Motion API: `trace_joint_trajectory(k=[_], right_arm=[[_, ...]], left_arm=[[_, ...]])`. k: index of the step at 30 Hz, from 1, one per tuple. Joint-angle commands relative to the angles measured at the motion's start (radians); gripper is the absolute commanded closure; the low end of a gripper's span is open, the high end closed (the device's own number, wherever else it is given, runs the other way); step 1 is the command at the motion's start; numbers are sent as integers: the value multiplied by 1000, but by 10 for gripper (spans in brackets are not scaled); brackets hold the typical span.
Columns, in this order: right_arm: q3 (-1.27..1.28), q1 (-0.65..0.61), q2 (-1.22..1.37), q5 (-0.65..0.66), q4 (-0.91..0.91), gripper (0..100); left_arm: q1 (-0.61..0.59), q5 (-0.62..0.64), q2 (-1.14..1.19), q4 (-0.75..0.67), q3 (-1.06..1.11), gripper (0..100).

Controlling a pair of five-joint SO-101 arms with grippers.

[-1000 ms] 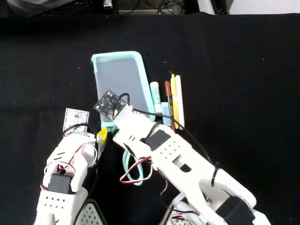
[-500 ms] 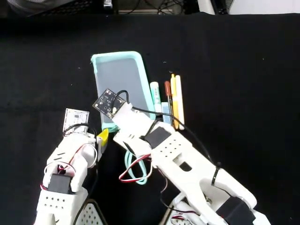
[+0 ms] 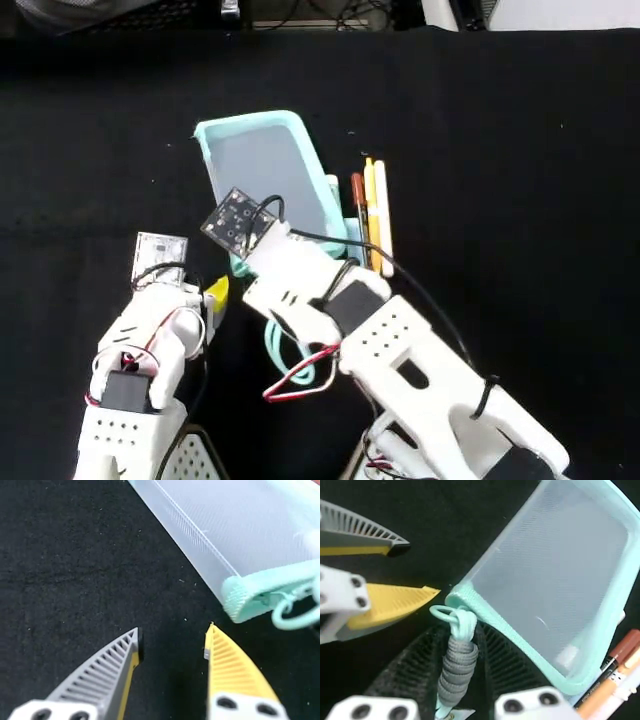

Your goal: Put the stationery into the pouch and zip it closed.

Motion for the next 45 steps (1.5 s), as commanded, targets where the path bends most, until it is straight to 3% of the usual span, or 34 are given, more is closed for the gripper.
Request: trace_joint_trajectory(k=[1, 10, 22, 25, 29, 39, 45], right_arm=[[-13, -17, -31, 6, -2, 987], [-16, -15, -31, 11, -6, 987], [-15, -14, -31, 12, -28, 987], [-15, -11, -31, 12, -25, 987], [-15, -11, -31, 14, -23, 987], [-13, -12, -38, 14, -2, 987], [-16, -14, -38, 14, 11, 987]], left_arm=[[2, 11, -5, 35, -73, 774], [44, 9, -9, 264, -260, 776], [79, 41, -9, 190, -225, 773], [147, 43, -9, 218, -229, 773], [147, 43, -9, 272, -278, 773], [62, 40, -3, 6, -107, 776], [51, 41, -2, -29, -87, 776]])
